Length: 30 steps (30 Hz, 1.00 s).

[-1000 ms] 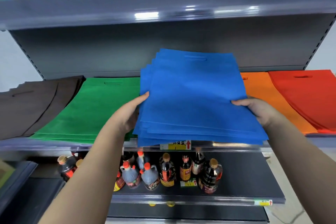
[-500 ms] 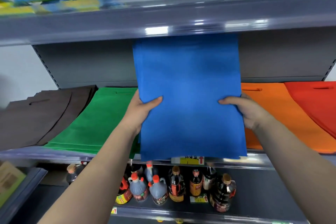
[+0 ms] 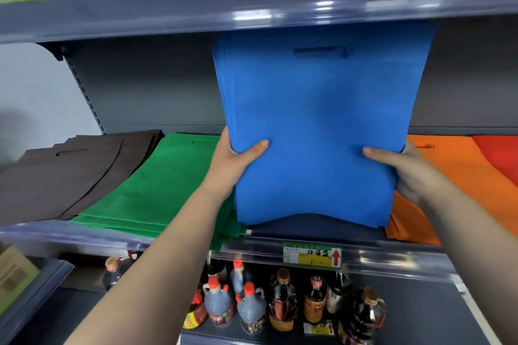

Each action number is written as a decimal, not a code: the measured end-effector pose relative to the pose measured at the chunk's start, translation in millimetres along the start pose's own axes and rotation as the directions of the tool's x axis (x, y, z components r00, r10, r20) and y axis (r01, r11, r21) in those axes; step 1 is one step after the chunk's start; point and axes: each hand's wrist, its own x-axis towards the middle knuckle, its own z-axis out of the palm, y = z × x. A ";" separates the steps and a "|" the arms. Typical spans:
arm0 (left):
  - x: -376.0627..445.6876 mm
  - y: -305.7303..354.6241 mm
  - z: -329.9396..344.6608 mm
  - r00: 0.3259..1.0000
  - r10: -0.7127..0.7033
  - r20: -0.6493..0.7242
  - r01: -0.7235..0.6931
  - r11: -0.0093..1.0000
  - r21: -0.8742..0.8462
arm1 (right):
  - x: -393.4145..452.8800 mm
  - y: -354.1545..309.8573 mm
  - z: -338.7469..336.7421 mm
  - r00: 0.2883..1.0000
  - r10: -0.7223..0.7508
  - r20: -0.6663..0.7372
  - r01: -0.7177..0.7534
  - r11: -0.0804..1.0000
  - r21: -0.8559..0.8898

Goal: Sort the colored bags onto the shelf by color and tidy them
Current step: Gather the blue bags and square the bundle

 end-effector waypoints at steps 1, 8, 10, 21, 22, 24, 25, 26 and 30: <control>1.5 3.6 -0.4 1.000 0.005 -0.003 -0.005 0.998 -0.066 | 0.8 -3.5 -2.6 1.000 -0.017 -0.015 0.017 0.999 0.038; 14.9 14.3 27.7 0.997 0.075 0.011 -0.074 0.994 -0.074 | 13.8 -13.2 18.8 0.972 -0.149 -0.182 0.146 0.989 -0.028; 18.5 17.8 31.2 0.994 0.107 -0.009 -0.108 0.992 -0.072 | 16.6 -17.3 21.9 0.952 -0.208 -0.226 0.203 0.978 -0.047; 27.1 14.3 28.4 0.978 0.203 -0.055 -0.205 0.978 -0.041 | 20.2 -26.8 13.2 0.926 -0.313 -0.213 0.298 0.949 -0.098; 28.7 18.2 29.3 0.974 0.215 -0.070 -0.219 0.975 -0.046 | 22.6 -31.2 13.3 0.921 -0.325 -0.212 0.309 0.945 -0.109; 30.8 24.0 27.8 0.972 0.216 -0.089 -0.225 0.969 -0.103 | 25.5 -35.6 10.3 0.924 -0.335 -0.184 0.319 0.941 -0.116; 30.7 24.7 26.6 0.973 0.213 -0.083 -0.222 0.967 -0.126 | 25.4 -34.3 8.2 0.930 -0.327 -0.167 0.309 0.943 -0.126; 29.2 25.1 26.6 0.976 0.204 -0.072 -0.212 0.968 -0.131 | 23.7 -31.2 6.5 0.937 -0.310 -0.161 0.290 0.947 -0.139; 27.6 27.3 36.8 0.987 0.157 -0.041 -0.160 0.980 -0.119 | 19.6 -23.2 5.6 0.928 -0.292 -0.233 0.271 0.955 -0.119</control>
